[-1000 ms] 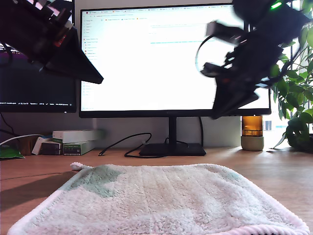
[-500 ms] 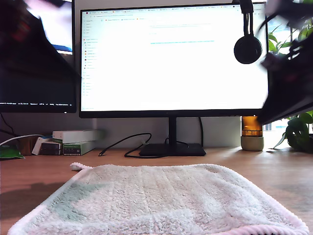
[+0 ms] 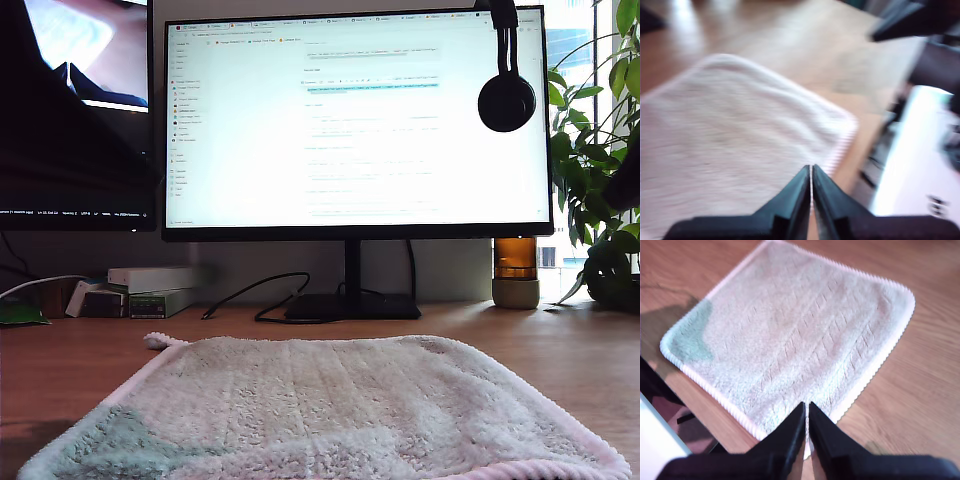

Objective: Fold the tea towel to a neat square and place it to the right

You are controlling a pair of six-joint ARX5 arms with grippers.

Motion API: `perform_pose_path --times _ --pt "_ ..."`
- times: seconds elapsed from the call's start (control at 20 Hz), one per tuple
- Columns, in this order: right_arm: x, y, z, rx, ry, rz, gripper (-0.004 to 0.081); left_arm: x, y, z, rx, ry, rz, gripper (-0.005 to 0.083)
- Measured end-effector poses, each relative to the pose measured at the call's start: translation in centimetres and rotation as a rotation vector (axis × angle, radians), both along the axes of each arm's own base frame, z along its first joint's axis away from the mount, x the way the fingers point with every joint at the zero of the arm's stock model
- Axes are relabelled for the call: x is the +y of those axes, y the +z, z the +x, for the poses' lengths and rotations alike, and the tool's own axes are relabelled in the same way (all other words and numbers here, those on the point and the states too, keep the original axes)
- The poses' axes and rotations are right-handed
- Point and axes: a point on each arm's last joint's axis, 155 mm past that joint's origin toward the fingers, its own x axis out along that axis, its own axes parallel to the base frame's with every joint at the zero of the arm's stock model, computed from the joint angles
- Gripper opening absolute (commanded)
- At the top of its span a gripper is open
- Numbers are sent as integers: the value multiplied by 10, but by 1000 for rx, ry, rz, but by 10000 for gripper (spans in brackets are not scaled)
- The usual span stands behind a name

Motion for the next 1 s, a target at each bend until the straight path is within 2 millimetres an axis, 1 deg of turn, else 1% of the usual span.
perform_pose_path --times 0.15,0.2,0.25,0.3,0.35,0.4,0.45,0.55,0.65,0.7,0.85,0.95,1.0 --pt "1 2 2 -16 8 -2 -11 0 -1 -1 0 -6 5 -19" --pt "3 4 2 -42 38 -13 -10 0 -2 -2 -28 -23 18 28" --pt "7 5 0 -65 87 -27 2 0 -4 -3 -62 -46 42 98" --pt "11 5 -5 -89 155 -48 40 2 -8 -5 -90 -72 73 185" --pt "18 4 -12 -107 229 -63 101 3 -14 -8 -114 -100 109 247" --pt "24 1 -19 -120 300 -84 166 6 -20 -10 -133 -119 148 259" --pt "28 -4 -24 -136 364 -120 202 10 -30 -11 -138 -132 203 259" --pt "33 -18 -32 -149 483 -204 239 17 -54 -16 -137 -185 315 276" --pt "36 -35 -35 -148 577 -292 281 18 -73 -20 -167 -246 407 362" --pt "37 -44 -36 -154 624 -346 305 18 -80 -22 -184 -276 443 391" --pt "34 -62 -26 -221 716 -519 342 31 -100 -11 -289 -316 607 414" --pt "29 -70 -19 -250 753 -616 342 49 -109 -1 -385 -348 745 414" --pt "29 -72 -15 -258 752 -632 342 56 -111 6 -442 -366 814 414"
